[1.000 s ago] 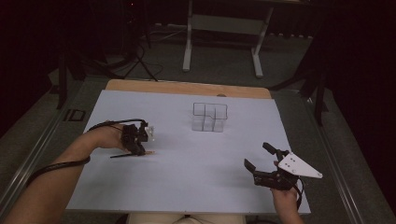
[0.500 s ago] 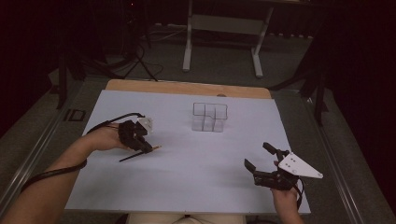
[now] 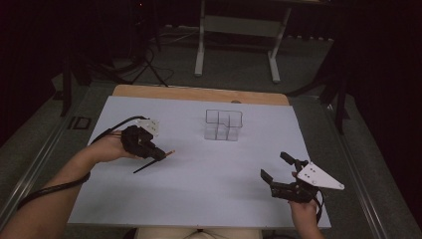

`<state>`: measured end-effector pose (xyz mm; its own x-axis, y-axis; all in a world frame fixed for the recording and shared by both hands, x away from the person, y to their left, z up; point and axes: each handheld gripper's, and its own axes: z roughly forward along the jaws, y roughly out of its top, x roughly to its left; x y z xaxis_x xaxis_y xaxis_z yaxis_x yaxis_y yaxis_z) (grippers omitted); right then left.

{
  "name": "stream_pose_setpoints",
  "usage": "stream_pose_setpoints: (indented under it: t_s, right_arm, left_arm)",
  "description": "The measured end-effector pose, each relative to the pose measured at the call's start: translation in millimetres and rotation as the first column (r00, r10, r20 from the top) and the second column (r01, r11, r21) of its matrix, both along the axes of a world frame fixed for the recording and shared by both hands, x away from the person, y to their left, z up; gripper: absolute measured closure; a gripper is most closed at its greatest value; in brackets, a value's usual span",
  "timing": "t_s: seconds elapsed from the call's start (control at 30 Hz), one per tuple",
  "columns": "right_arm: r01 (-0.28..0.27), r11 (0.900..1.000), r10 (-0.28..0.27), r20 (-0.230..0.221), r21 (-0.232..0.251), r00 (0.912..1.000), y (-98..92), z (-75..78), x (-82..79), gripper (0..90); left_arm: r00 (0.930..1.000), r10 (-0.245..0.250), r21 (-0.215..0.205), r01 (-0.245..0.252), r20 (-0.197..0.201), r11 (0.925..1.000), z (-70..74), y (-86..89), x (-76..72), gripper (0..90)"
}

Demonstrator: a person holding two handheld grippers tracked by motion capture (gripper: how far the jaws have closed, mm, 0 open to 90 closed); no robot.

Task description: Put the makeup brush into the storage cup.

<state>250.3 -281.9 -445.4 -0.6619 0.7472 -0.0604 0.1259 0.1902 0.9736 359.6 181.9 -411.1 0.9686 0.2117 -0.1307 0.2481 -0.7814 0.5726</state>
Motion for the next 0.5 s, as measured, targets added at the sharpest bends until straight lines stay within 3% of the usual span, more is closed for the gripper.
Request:
stream_pose_setpoints:
  t_s: [0.23, 0.3, 0.5]
  right_arm:
    - [0.006, 1.0, -0.006, 0.0, 0.009, 1.0, -1.1, 0.1, 0.2, 11.7]
    - [0.005, 1.0, -0.005, 0.0, 0.01, 1.0, -0.9, 0.2, -0.2, 11.7]
    - [0.002, 1.0, -0.002, 0.008, 0.01, 1.0, 0.0, 0.9, -0.6, 11.6]
  left_arm:
    - [0.9992, 0.01, -0.078, -0.007, 0.038, 0.9969, 11.0, -2.2, -6.5, 85.2]
    - [0.9994, 0.013, -0.093, -0.01, 0.033, 0.9957, 11.8, -2.7, -7.0, 85.2]
    - [0.9979, 0.021, -0.17, -0.011, 0.06, 0.9855, 16.9, -8.2, -13.8, 85.2]
